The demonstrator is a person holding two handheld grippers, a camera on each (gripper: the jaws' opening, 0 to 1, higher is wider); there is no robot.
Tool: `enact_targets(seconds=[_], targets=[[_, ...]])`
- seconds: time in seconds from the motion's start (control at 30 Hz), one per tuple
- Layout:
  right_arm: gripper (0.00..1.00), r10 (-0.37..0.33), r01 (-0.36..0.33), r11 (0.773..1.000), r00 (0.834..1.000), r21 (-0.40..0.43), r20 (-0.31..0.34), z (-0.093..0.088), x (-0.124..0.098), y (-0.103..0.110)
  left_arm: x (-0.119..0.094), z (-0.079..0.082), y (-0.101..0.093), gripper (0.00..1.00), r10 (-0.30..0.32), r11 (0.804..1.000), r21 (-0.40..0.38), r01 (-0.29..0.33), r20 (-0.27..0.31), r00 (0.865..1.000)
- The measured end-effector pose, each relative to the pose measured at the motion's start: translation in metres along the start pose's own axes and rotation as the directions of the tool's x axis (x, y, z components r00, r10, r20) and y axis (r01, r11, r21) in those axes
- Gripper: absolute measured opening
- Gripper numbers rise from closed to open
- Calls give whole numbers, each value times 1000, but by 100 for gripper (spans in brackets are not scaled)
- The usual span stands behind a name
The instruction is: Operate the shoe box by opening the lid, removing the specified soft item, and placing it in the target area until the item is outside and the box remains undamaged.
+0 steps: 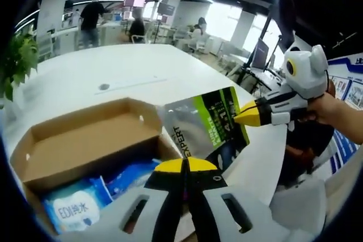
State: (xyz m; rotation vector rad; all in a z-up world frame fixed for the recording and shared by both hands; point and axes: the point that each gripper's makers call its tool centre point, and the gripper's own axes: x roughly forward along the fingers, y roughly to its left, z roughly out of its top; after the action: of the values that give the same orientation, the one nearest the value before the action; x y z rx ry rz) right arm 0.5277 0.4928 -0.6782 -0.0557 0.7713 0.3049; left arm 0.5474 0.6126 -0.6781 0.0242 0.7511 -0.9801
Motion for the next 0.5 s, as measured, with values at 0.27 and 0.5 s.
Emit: enact_targets(seconds=[0.27,0.5], targets=[[0,-26,27,999,1000,29,-11,-7,-2,-22,19,4,-13,0,-25,1000,7,25,-21,999],[0,-47,48,998,999,51,-23,-13,1,-42,37,5,-20,0,-45,999,11,46,-44,998]])
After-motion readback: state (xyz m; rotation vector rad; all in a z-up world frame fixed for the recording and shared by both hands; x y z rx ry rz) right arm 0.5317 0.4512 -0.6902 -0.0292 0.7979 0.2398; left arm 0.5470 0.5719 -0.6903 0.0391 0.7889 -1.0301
